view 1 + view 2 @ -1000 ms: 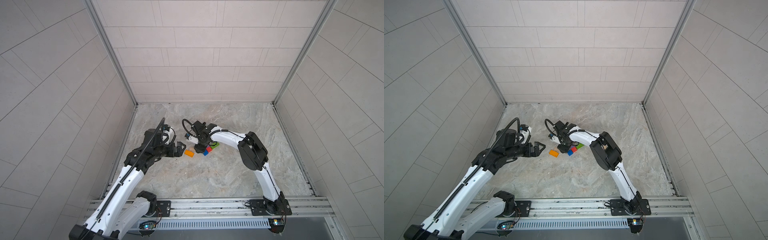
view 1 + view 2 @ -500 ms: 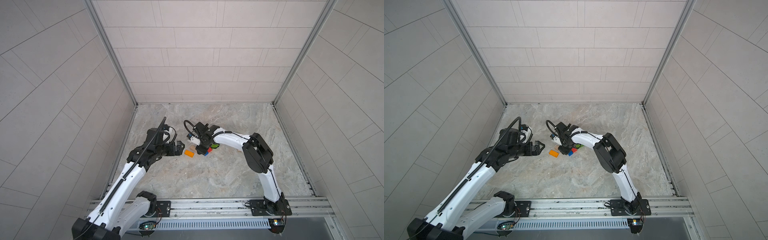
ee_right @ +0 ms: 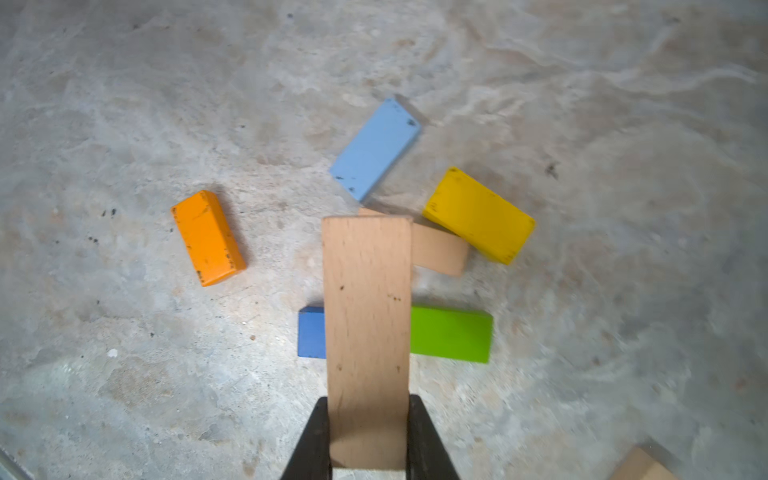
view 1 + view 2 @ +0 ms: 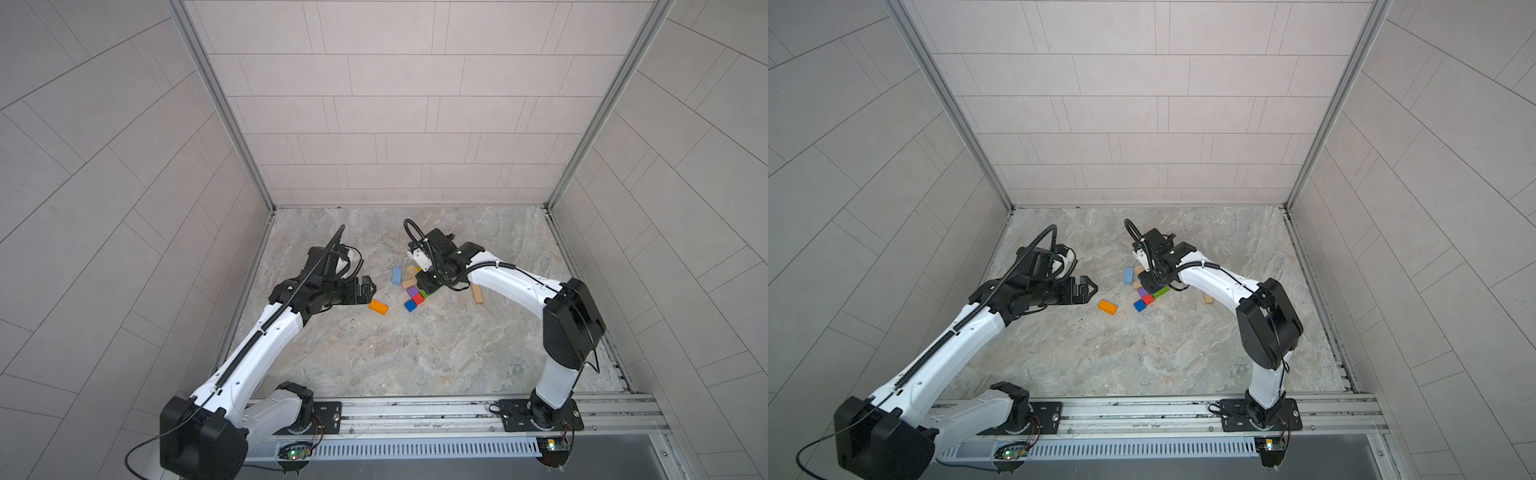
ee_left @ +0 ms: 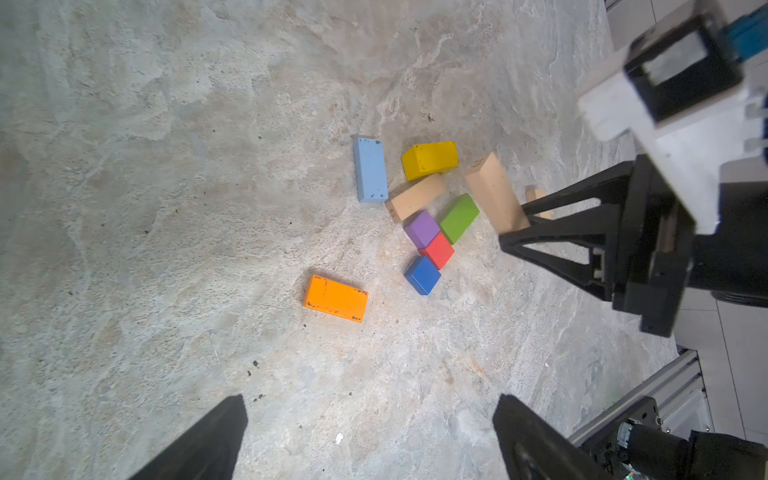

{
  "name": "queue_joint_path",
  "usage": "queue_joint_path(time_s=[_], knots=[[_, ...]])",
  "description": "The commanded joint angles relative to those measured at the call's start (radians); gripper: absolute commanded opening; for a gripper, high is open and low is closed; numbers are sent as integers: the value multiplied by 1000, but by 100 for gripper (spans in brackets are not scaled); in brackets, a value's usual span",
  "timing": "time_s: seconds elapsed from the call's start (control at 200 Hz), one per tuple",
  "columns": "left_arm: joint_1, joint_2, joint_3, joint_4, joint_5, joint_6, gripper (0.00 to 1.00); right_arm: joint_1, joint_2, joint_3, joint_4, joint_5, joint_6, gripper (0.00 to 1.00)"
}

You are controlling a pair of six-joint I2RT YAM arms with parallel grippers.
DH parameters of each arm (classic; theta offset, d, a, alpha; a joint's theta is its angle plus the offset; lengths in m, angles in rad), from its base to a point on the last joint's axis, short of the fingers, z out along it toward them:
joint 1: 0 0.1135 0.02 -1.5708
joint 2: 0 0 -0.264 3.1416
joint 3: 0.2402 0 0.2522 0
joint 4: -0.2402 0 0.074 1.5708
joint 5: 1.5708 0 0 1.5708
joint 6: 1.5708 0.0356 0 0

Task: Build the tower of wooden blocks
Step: 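Lift the wood block with the right gripper and set it beside the other wood block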

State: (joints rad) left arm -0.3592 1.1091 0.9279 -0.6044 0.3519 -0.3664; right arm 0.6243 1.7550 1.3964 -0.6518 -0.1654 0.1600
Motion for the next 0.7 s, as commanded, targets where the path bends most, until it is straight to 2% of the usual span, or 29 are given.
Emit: queue_joint_path(time_s=[0.0,0.12,0.38,0.696], knots=[[-63,34,35,57,-24,-14,100,-17,-95,-53,-22,82,111,20],[-116,94,46,91,-66,-18,100,-35,-165,-110,-39,141,177,20],[-156,202,73,131,-52,-45,100,-83,-238,-217,-53,238,289,19],[-169,199,44,129,-24,-49,100,-132,-236,-319,-12,271,358,17]])
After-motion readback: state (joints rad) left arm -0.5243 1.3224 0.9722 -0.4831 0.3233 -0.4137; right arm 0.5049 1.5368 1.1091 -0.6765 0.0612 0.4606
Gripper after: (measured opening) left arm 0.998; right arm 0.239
